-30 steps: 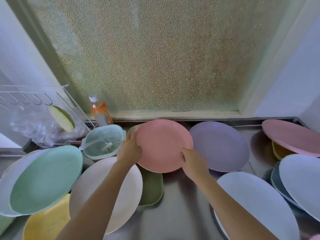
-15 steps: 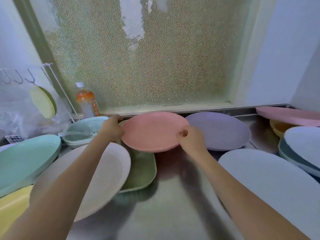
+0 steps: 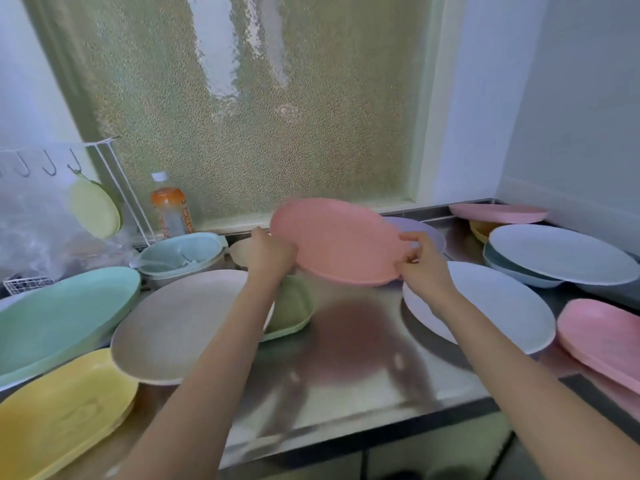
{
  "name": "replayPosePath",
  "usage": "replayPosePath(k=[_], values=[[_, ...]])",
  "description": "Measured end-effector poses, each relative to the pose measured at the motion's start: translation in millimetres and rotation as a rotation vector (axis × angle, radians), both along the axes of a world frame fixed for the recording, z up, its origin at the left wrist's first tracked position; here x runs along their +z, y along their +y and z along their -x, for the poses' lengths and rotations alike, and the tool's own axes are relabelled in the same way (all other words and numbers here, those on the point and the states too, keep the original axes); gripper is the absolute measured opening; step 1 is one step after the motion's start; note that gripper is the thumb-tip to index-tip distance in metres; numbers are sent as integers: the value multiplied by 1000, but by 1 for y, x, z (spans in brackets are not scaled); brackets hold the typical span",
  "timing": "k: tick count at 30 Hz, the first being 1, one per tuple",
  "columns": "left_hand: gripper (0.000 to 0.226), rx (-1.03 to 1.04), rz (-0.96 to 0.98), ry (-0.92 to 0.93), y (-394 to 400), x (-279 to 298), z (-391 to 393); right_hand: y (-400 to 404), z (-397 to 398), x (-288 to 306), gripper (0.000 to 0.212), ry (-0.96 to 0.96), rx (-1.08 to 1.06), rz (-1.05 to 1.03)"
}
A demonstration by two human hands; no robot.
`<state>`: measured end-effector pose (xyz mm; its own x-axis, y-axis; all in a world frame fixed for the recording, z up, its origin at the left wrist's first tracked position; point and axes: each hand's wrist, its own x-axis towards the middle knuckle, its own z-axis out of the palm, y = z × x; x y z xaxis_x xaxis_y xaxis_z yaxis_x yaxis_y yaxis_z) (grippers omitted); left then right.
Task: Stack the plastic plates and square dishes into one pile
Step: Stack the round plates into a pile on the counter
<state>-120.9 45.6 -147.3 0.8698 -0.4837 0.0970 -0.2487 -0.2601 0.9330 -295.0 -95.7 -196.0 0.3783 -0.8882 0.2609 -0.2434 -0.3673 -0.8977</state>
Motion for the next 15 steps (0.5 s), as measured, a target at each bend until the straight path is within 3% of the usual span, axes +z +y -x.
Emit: replayPosePath(k=[3,6,10,15], values=[[40,-176,213,403,5,-23,33,3,21,-16,41,27,-26,-28],[41,-178,326,543,9,-56,54,-2,39,-25,34,92,-60,-8],[25,-115,383,551,17,-90,69,-25,49,-23,17,164,-118,43],[25,7,424,300,27,-102,78,-66,28,-25,25,293,-156,282]])
